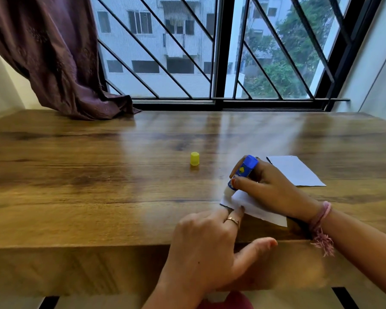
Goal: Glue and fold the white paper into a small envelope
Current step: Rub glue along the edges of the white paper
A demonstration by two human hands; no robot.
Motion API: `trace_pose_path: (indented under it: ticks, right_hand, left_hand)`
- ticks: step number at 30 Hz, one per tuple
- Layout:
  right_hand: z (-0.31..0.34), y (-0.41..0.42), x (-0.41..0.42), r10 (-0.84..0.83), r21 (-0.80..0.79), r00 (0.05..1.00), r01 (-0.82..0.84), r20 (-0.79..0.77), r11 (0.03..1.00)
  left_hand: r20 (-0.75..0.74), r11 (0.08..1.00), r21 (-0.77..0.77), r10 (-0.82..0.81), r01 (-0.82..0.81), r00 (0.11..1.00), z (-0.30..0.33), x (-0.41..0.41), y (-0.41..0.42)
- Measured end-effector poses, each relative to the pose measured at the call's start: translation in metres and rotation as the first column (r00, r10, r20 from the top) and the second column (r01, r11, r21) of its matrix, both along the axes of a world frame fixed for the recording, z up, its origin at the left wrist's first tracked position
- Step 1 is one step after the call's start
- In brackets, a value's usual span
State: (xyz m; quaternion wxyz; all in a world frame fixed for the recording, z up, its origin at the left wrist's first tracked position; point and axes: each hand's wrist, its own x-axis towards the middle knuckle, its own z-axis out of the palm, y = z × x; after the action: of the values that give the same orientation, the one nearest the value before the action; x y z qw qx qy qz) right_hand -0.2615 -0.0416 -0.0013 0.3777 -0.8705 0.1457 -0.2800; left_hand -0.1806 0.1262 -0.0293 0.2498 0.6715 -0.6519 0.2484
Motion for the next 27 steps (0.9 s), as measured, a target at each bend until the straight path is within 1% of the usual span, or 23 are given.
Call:
trace_pose_path:
  ticks: [1, 2, 4, 5, 8, 10, 13, 15, 17, 20, 24, 27]
  right_hand:
    - [0.000, -0.001, 0.000, 0.002, 0.074, 0.999, -0.004, 0.034, 0.997]
    - [0.000, -0.003, -0.001, -0.004, 0.184, 0.997, -0.010, 0.078, 0.983]
    - [0.003, -0.006, -0.003, -0.039, 0.408, 0.986, -0.031, 0.164, 0.912]
    - [0.004, -0.009, -0.004, -0.060, 0.476, 0.979, -0.043, 0.197, 0.878]
    - [0.010, -0.014, -0.008, -0.074, 0.569, 0.969, -0.076, 0.235, 0.819]
    - [0.010, -0.016, -0.011, -0.054, 0.576, 0.973, -0.088, 0.224, 0.812]
    - [0.009, -0.014, -0.011, 0.001, 0.519, 0.988, -0.084, 0.157, 0.851]
    - [0.008, -0.011, -0.009, 0.021, 0.450, 0.994, -0.069, 0.110, 0.890]
    - [0.006, -0.009, -0.008, 0.013, 0.352, 0.997, -0.041, 0.081, 0.935]
    - [0.005, -0.006, -0.005, -0.070, 0.153, 0.995, 0.058, 0.077, 0.987]
    - [0.006, 0.000, 0.000, -0.097, -0.056, 0.994, 0.100, 0.054, 0.993]
    - [0.004, -0.001, 0.001, -0.098, -0.105, 0.994, 0.102, 0.041, 0.989]
  left_hand:
    - [-0.010, 1.000, 0.006, 0.013, -0.013, 1.000, 0.000, -0.001, 0.000]
    - [-0.018, 1.000, 0.012, 0.025, -0.025, 1.000, -0.001, -0.001, 0.000]
    - [-0.032, 0.999, 0.024, 0.039, -0.038, 0.999, -0.001, -0.002, -0.001]
    - [-0.040, 0.999, 0.030, 0.042, -0.041, 0.998, -0.001, -0.002, -0.001]
    - [-0.067, 0.998, 0.042, 0.057, -0.054, 0.996, -0.002, -0.002, -0.002]
    - [-0.067, 0.997, 0.049, 0.061, -0.057, 0.996, -0.002, -0.002, -0.002]
    - [-0.059, 0.997, 0.049, 0.069, -0.066, 0.996, -0.002, -0.002, -0.003]
    - [-0.053, 0.997, 0.045, 0.072, -0.070, 0.996, -0.003, -0.002, -0.004]
    - [-0.052, 0.997, 0.040, 0.070, -0.068, 0.996, -0.003, -0.002, -0.004]
    - [-0.057, 0.997, 0.036, 0.073, -0.071, 0.996, -0.004, -0.002, -0.005]
    - [-0.080, 0.996, 0.054, 0.078, -0.073, 0.994, -0.005, -0.002, -0.005]
    - [-0.085, 0.996, 0.049, 0.075, -0.071, 0.994, -0.005, -0.002, -0.005]
